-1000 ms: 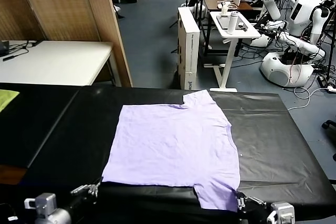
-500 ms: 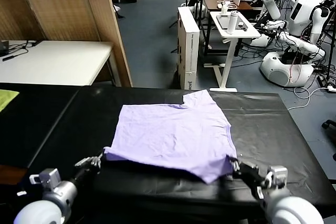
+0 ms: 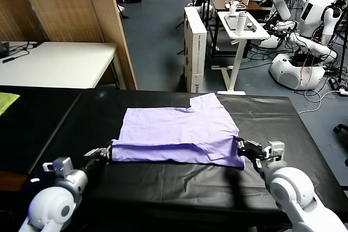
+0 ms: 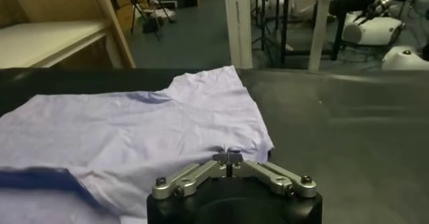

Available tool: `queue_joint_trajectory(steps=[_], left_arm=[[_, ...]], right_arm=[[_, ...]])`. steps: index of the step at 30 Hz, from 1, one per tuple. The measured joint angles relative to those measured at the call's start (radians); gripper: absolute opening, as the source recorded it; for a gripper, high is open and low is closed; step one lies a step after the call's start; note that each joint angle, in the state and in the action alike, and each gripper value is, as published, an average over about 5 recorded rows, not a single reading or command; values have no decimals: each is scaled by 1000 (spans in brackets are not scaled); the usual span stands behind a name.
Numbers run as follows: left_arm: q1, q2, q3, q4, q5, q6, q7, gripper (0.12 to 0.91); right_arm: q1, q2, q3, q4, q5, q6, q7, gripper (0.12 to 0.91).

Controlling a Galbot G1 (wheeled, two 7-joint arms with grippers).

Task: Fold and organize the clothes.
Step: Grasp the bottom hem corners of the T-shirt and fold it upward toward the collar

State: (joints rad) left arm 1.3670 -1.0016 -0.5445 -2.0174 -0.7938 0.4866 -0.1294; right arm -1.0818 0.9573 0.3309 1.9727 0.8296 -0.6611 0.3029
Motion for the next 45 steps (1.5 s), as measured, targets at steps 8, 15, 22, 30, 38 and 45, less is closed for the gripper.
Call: queue_joint_trajectory(steps=[8,15,22,30,38,45], left_arm=[[-82,31,80,78,3,-3,4,157],[-130,48,116,125,4,-5,6,157],[-132,47,122,138,8,-8,11,157],[-129,43,123,136,11,-2,3,157],[-102,37,102,109,15,-3,1,507],[-48,37,60,53,14,-3,-4,874]], right_arm=[[70,16,-47,-66,-13,-20,18,140],[63,26,-43,-90,-25,-27,19,140],[56,36,-41,-92,-26,-28,19,140],[36,32,-23,-75,-25,-43,7,373],[-13,-10,26,-16,-4,-53,-25,844],[-96,-73,93,57,17,-75,-23,906]])
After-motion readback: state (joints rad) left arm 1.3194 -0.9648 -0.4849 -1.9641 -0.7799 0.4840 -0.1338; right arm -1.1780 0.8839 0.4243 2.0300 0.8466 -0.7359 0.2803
